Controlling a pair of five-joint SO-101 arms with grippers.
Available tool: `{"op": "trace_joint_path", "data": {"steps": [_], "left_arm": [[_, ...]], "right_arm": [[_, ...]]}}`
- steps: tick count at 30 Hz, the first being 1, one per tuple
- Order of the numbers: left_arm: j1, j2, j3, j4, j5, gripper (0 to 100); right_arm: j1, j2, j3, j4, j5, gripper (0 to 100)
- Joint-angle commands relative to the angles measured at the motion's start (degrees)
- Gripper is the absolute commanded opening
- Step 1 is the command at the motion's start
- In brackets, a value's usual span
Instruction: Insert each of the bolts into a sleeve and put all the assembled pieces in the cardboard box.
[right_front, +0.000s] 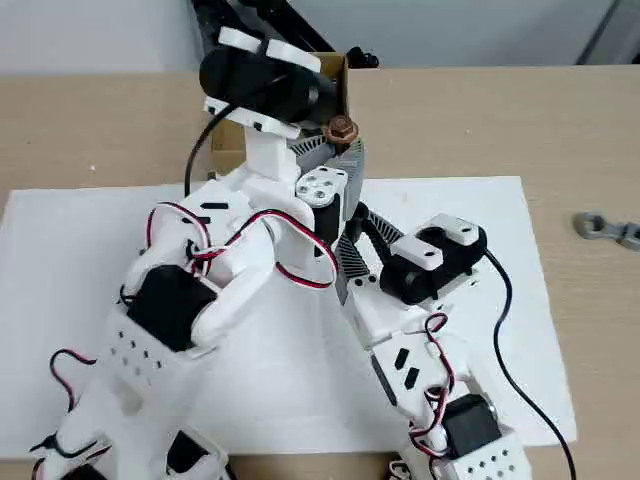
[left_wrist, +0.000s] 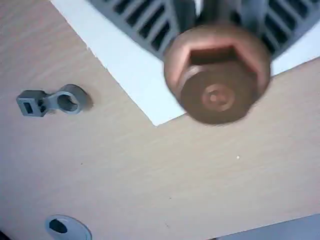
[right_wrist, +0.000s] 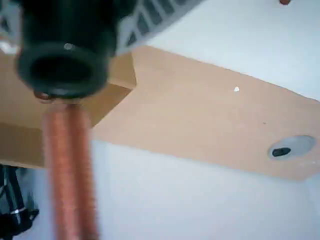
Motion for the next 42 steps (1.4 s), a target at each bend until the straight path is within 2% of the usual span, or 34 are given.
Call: {"op": "trace_joint_path", "data": {"steps": [1, 17, 28, 33, 42], "left_arm": [[0.4, -1.8, -4.4, 0.4, -0.1, 0], [4.2, -1.4, -5.5, 3.2, -0.2, 0], [3.8, 2.8, -4.2, 3.5, -0.4, 0], [3.7, 3.4, -4.2, 3.7, -2.9, 0], [0.0, 3.3, -4.1, 4.0, -3.2, 0]], "right_arm": [[-0.5, -0.6, -0.8, -0.1, -0.2, 0.4], [-0.5, -0.6, -0.8, -0.1, -0.2, 0.4], [-0.5, -0.6, -0.8, -0.1, -0.2, 0.4], [-0.5, -0.6, -0.8, -0.1, -0.2, 0.4], [-0.5, -0.6, -0.8, -0.1, -0.2, 0.4]]}}
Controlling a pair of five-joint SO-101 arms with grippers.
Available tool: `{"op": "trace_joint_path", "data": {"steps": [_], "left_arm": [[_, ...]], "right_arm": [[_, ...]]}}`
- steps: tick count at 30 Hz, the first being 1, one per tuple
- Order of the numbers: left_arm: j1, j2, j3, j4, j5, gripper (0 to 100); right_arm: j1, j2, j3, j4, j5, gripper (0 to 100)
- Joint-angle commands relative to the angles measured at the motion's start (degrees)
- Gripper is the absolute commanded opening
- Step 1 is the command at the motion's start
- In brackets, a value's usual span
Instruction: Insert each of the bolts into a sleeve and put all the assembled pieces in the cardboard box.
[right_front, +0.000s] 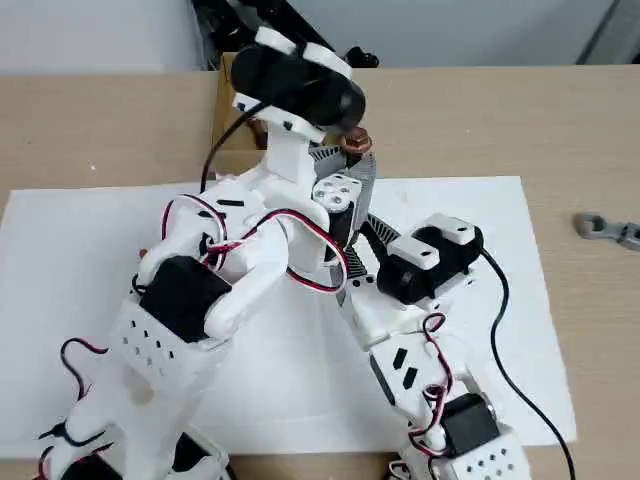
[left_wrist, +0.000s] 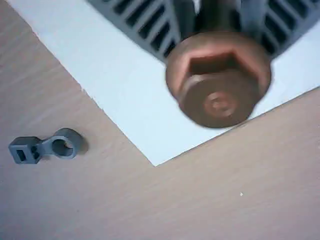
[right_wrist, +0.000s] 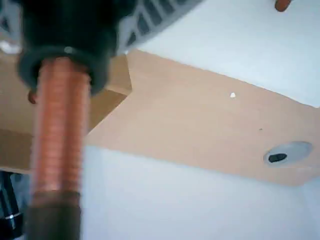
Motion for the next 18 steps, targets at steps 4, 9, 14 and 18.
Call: {"op": "trace_joint_path", "data": {"steps": [4, 9, 14, 18], "left_arm": [[0.1, 0.2, -1.5, 0.1, -0.4, 0], [1.8, 0.2, 2.1, -0.4, -0.4, 0], [1.8, -0.4, 8.5, -2.7, -0.5, 0], [1.7, -0.5, 6.4, -2.2, -0.4, 0]], "right_arm": [[-0.1, -0.6, -0.9, -0.1, -0.2, 0.4], [-0.1, -0.6, -0.9, -0.1, -0.2, 0.4], [-0.1, -0.7, -0.9, -0.1, -0.2, 0.4], [-0.1, -0.7, -0.9, -0.1, -0.2, 0.4]]}}
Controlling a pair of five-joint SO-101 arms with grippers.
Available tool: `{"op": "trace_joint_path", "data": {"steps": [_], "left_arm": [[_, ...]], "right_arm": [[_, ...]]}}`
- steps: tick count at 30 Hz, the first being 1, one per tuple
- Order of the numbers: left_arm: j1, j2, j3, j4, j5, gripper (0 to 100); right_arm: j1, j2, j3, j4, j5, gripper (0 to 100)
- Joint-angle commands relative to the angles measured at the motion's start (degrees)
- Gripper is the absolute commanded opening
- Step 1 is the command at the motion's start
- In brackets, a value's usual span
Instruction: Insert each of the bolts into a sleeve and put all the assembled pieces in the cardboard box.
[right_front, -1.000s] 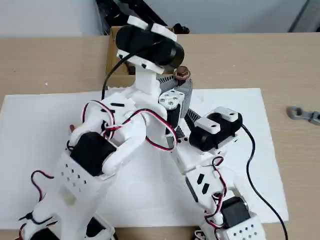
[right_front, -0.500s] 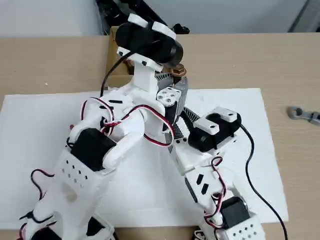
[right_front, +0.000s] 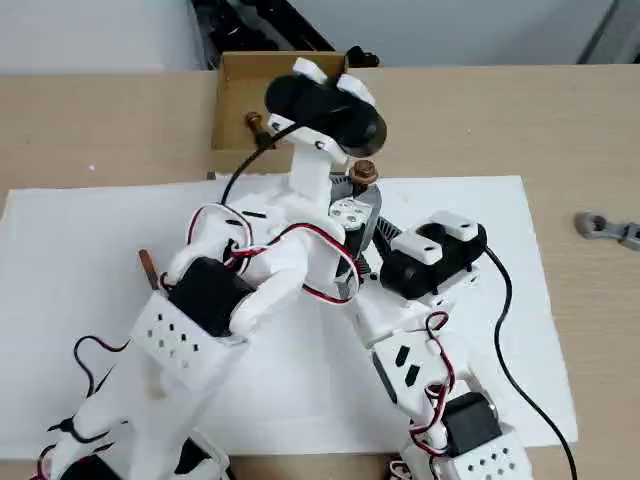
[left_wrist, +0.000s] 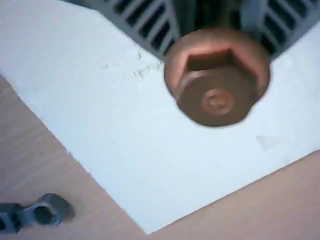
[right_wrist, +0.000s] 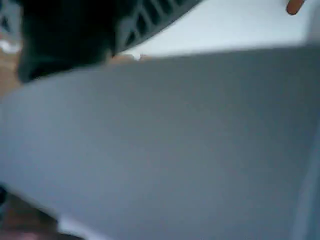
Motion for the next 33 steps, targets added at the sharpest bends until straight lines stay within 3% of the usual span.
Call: {"op": "trace_joint_path", "data": {"steps": [1, 10, 20, 28, 33], "left_arm": [[-0.2, -0.7, -3.3, -0.3, -0.1, 1], [-0.3, -0.6, -8.6, 7.6, 3.9, 17], [-0.8, -0.5, -12.0, 12.6, 3.7, 20], [-19.2, -0.5, -17.4, 14.0, 3.7, 13], [-28.0, -0.6, -17.4, 20.5, -0.3, 6]], "right_arm": [[-0.7, -0.7, -0.9, -0.2, -0.2, 0.4], [-0.7, -0.7, -1.0, -0.2, -0.1, 0.4], [-0.4, 2.3, -6.2, 2.4, -0.2, 0.4], [-0.3, 20.9, -21.3, 2.8, -0.4, 0.4], [-0.3, 34.4, -32.1, 2.7, -0.5, 0.4]]}}
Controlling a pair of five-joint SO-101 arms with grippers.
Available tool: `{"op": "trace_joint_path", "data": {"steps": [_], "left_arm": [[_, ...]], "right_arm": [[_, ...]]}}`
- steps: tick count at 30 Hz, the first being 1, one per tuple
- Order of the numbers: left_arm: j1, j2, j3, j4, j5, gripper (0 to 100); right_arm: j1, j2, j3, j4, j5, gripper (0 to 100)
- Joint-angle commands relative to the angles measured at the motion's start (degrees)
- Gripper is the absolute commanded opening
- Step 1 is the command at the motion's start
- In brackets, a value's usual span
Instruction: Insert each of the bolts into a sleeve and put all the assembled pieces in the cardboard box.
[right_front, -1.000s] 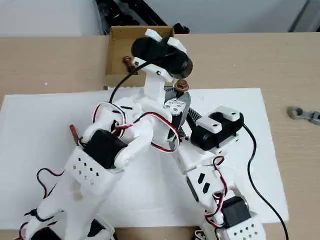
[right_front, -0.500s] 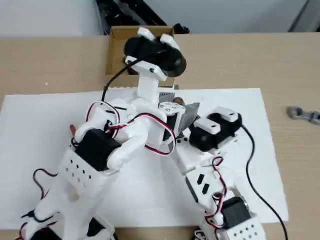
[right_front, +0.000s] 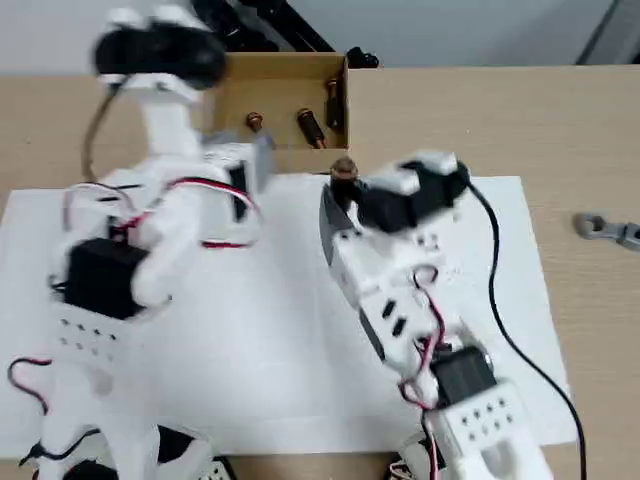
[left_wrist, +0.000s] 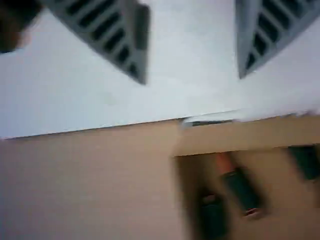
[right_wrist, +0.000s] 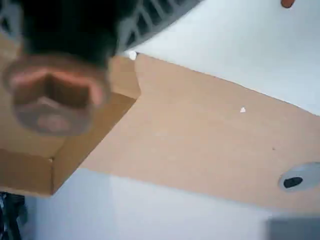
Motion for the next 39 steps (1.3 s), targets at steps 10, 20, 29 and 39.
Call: {"op": "trace_joint_path", "data": {"steps": [10, 20, 29, 39], "left_arm": [[-11.1, -0.6, -2.1, 12.3, -11.0, 1], [-16.1, -0.6, -2.0, 14.9, -11.1, 1], [-16.1, -0.6, -2.0, 16.2, -11.0, 1], [-16.1, -0.6, -2.0, 18.7, -10.7, 1]], "right_arm": [[1.7, 34.0, -26.5, -11.2, -0.4, 0.4], [7.0, 63.5, -52.2, -11.1, -0.5, 0.4], [9.3, 87.7, -75.2, -10.5, -0.4, 0.9], [9.3, 99.3, -81.1, -10.6, -0.6, 13.4]]}}
